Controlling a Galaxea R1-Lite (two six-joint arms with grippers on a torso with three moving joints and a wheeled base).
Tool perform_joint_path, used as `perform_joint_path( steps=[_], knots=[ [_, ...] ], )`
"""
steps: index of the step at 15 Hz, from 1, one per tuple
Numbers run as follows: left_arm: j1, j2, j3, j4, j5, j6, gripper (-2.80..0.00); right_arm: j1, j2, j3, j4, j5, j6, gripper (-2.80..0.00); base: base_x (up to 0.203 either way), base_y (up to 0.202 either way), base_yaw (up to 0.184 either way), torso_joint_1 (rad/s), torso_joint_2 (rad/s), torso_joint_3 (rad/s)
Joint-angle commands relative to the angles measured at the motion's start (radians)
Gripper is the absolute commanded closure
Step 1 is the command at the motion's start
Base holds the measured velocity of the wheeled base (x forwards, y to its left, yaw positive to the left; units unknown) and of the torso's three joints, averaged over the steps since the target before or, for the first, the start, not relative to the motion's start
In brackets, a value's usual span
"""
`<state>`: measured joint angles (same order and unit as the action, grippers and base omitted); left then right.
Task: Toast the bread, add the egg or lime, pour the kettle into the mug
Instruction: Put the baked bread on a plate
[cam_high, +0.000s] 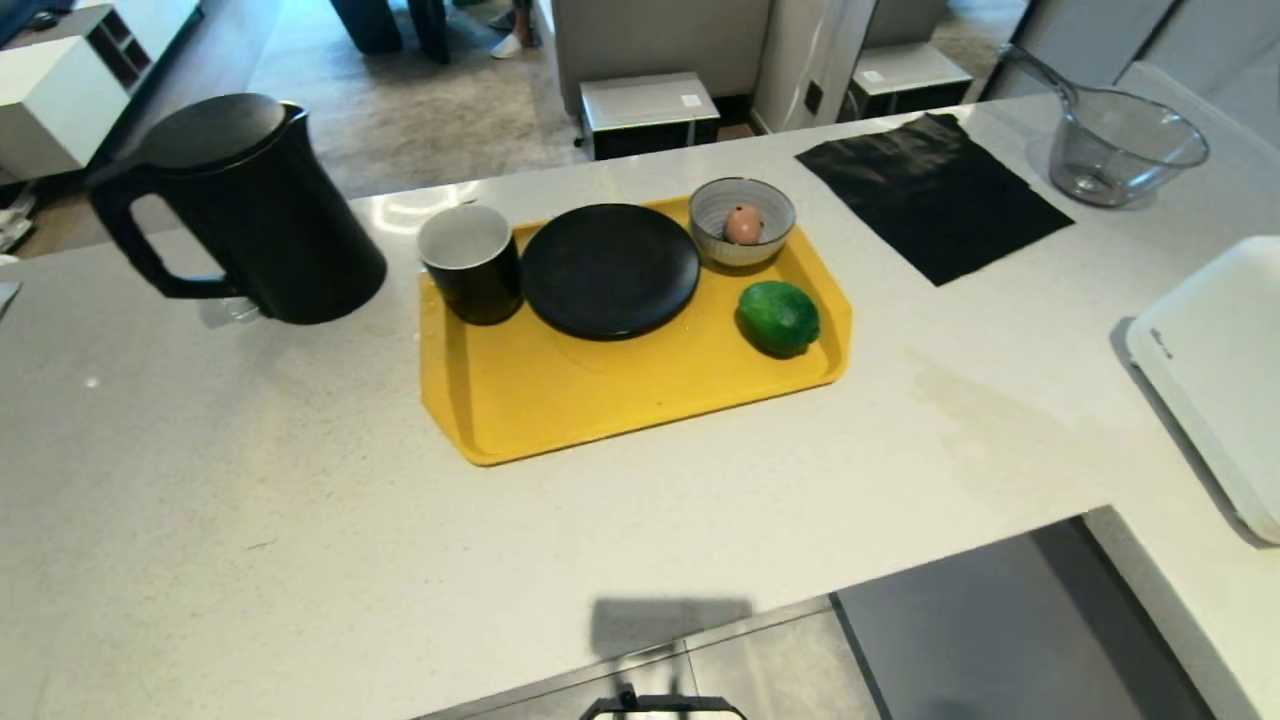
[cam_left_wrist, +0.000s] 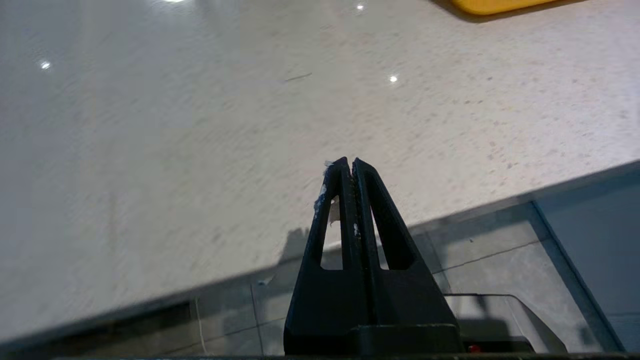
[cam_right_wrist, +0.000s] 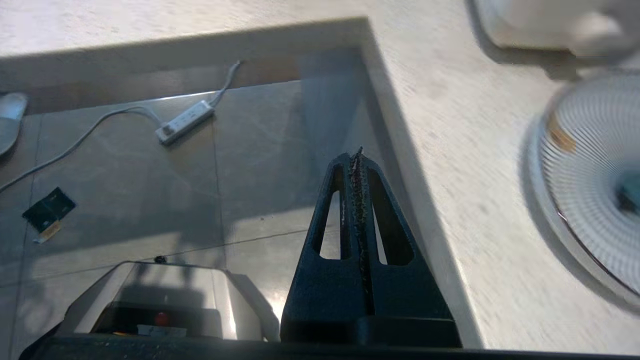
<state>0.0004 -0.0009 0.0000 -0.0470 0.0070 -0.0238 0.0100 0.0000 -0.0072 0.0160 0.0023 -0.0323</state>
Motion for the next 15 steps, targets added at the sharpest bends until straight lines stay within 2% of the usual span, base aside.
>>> perform_joint_path(
  steps=[1,8,15],
  knots=[
    [0.001,-0.001,0.017,-0.001,0.001,-0.001,0.00,0.001,0.002,0.000,-0.001,0.001,0.000,0.00,0.000,0.009,-0.172,0.002,0.00,0.000],
    [0.001,-0.001,0.017,-0.001,0.001,0.001,0.00,0.000,0.002,0.001,0.000,0.004,-0.008,0.00,0.001,0.008,-0.165,0.001,0.00,0.003],
    [0.001,-0.001,0.017,-0.001,0.001,-0.001,0.00,0.000,0.002,-0.031,0.012,0.008,-0.054,0.00,0.000,0.000,-0.011,0.000,0.00,0.000]
  ],
)
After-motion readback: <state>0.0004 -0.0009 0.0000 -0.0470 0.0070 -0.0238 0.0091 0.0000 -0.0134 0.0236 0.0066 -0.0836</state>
